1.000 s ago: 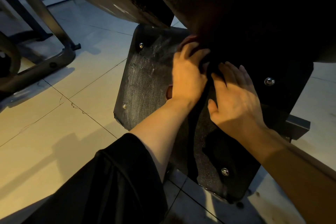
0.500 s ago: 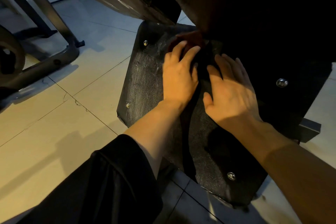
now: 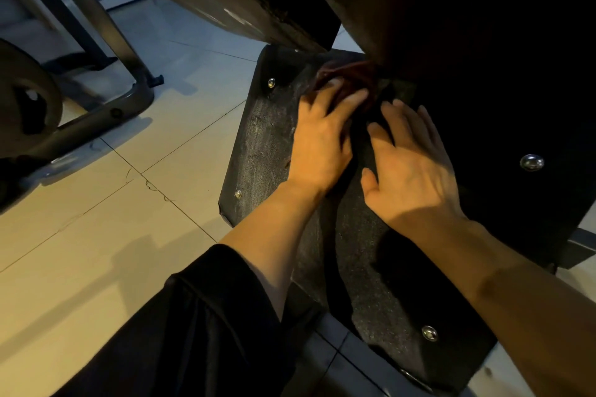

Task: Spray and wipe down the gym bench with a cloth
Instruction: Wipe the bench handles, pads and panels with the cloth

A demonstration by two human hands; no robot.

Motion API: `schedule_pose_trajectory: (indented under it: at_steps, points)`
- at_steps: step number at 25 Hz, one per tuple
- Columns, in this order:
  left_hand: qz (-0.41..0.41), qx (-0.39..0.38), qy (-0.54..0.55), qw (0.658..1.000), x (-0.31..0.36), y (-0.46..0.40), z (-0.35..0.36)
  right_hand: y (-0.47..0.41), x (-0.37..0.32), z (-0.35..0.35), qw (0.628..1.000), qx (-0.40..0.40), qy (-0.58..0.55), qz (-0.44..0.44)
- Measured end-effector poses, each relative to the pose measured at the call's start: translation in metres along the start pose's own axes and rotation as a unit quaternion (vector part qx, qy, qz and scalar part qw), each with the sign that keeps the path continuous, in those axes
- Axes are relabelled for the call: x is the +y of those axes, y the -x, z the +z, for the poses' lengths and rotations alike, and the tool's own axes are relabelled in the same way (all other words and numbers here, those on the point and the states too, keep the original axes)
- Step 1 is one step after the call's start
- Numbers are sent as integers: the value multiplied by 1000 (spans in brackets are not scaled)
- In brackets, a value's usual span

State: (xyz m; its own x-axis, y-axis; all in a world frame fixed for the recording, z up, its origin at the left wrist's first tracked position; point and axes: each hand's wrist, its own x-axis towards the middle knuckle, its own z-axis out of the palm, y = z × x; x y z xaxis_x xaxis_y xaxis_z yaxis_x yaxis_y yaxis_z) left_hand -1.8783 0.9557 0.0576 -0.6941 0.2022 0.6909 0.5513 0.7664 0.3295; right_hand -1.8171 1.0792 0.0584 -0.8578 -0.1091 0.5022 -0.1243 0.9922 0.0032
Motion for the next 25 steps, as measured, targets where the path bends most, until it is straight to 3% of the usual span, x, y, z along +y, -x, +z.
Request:
schedule_pose_trajectory:
  at_steps: [2,3,4,5,7,9,11,14,15,18,19,20,21,23,24,25]
  points:
    - [-158,21,6,987,-18,-10,1,-2,-6,1,1000,-13,0,-8]
    - [-263,41,27,963,-26,-14,-1,-2,-8,2,1000,-18,-4,-12]
    - [-314,56,34,947,-33,-15,-3,-1,-10,3,1000,-22,-10,-16]
    - [-306,52,34,950,-34,-14,-6,0,-11,4,999,-29,-11,-18]
    - [-161,-5,41,986,-25,-13,-9,2,-15,8,999,-42,-8,-14]
    - [-32,-64,38,997,-24,-14,-8,-1,-20,8,999,-29,-14,-2]
    - [-86,-42,34,995,-33,-20,-4,-5,-25,5,999,-41,-14,-15]
    - [-321,37,63,944,-44,-22,-4,-7,-30,6,998,-51,-22,-43]
    - [-317,39,44,947,-43,-22,-5,-6,-30,7,998,-46,-22,-42]
    - [-51,-20,10,998,-37,-18,-7,-6,-33,11,998,-49,-26,-38]
    - [14,-46,-11,999,-41,-17,-6,-7,-34,14,998,-47,-29,-36]
    - [18,-51,-23,998,-46,-17,-4,-9,-35,16,998,-42,-32,-31]
    - [-46,-37,-23,998,-51,-19,-2,-10,-36,17,998,-38,-36,-24]
    - [-265,34,32,963,-59,-26,-1,-11,-37,21,999,-29,-39,-14]
    - [-315,51,38,947,-58,-27,-3,-10,-37,21,999,-34,-35,-15]
    - [-303,43,31,952,-56,-26,-5,-10,-38,22,999,-36,-32,-17]
